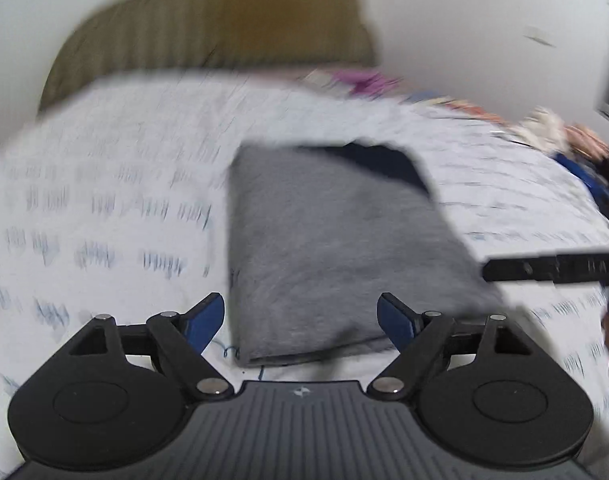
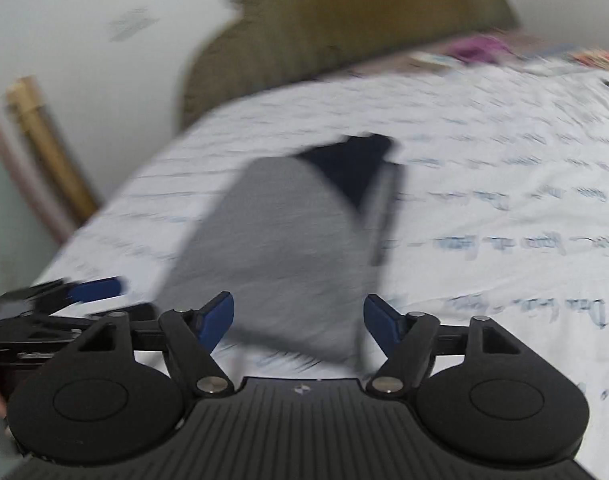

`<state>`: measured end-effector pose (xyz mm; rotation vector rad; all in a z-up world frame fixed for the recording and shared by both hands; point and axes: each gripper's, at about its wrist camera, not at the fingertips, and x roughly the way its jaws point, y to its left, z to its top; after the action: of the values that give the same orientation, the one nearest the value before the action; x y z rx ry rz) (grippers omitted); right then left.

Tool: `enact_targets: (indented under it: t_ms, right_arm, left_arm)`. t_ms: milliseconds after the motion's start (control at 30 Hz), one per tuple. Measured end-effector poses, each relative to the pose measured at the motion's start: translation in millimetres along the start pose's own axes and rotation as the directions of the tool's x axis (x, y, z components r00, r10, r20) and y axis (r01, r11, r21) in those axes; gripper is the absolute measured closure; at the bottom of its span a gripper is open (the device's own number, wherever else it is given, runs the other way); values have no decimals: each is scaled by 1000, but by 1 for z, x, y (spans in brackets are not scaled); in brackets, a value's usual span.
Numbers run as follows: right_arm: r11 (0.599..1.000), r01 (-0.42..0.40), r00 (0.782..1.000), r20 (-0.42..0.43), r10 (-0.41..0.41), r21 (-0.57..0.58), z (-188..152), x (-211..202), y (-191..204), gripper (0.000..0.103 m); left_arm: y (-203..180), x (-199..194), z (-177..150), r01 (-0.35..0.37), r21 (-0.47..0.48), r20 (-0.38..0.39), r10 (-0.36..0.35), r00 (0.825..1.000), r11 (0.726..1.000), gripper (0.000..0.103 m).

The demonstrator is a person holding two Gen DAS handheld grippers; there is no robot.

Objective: Fold small clothes
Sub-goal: 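Press the folded grey sweater flat with both open tools and withdraw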

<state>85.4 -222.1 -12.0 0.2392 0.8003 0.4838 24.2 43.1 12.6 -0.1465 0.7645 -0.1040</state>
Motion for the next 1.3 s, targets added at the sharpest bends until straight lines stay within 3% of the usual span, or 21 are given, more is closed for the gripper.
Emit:
enact_targets:
  t_ms: [33, 100, 167, 200, 233, 333, 433, 533, 633, 700, 733, 767, 833, 900, 933, 967, 1067, 1200, 1300]
  right_arm:
    - [998, -11, 999, -45, 15, 67, 0, 13, -11, 37]
    - [979, -81, 989, -111, 103, 187, -7, 32, -27, 53]
    - [965, -139, 983, -90, 163, 223, -13, 33, -33, 61]
    - [947, -177, 973, -99, 210, 269, -15, 35, -38, 79]
    - [926, -214, 963, -93, 253, 312, -16, 35, -43, 82]
    - [908, -261, 954, -56, 295, 327, -15, 27, -44, 84]
    - [924, -249, 958, -67, 279, 291, -18, 20, -42, 84]
    - [935, -224, 964, -80, 254, 275, -29, 27, -46, 84]
    - [942, -217, 971, -42, 235, 257, -28, 10, -41, 73]
    - [967, -171, 985, 8, 173, 189, -25, -11, -32, 72]
    - [978, -148, 989, 42, 143, 150, -23, -21, -25, 72]
    - [984, -130, 990, 76, 122, 121, -20, -27, -18, 72]
    - [991, -103, 987, 132, 91, 82, -16, -32, -1, 72]
    - [997, -76, 986, 152, 72, 22, -17, -27, 18, 71]
    - [998, -56, 989, 139, 55, -3, -19, -19, 25, 61]
    - [999, -38, 993, 115, 40, -17, -22, -9, 29, 58]
    - [998, 36, 999, 27, -34, -50, -34, 23, 30, 63]
    - [996, 53, 996, 74, -48, -69, -41, 4, 35, 61]
    - [995, 90, 989, 119, -84, -49, -46, -14, 32, 35]
  left_arm:
    - [7, 12, 1, 24, -65, -50, -27, 998, 998, 20]
    - [15, 26, -4, 48, -157, -104, -65, 992, 986, 31]
    - [12, 22, -8, 33, -131, -86, -45, 995, 991, 66]
    - [14, 21, -7, 48, -139, -95, -62, 994, 989, 74]
    - [18, 21, -5, 64, -152, -107, -81, 991, 986, 84]
    - [29, 17, 7, 86, -159, -132, -108, 985, 984, 88]
    - [34, 16, 6, 56, -107, -139, -71, 988, 993, 88]
    - [32, 18, -2, 45, -81, -117, -54, 992, 996, 85]
    - [22, -8, -3, 10, -45, -49, -12, 999, 999, 74]
    - [16, -30, -6, -13, -15, 48, 13, 999, 1000, 58]
    - [11, -38, -7, -26, 2, 104, 26, 994, 1000, 34]
    - [6, -42, -8, -47, 20, 159, 43, 986, 999, 18]
    - [-9, -40, -9, -83, 71, 222, 65, 973, 994, 17]
    - [-21, -26, -13, -102, 114, 219, 75, 973, 988, 17]
    - [-25, -17, -17, -115, 126, 202, 88, 975, 985, 17]
    - [-28, -7, -21, -122, 143, 170, 97, 981, 982, 17]
    - [-30, 17, -35, -153, 196, 95, 137, 986, 969, 17]
    - [-21, 3, -37, -154, 156, 102, 139, 985, 976, 17]
    - [-16, -1, -42, -161, 132, 76, 152, 986, 978, 17]
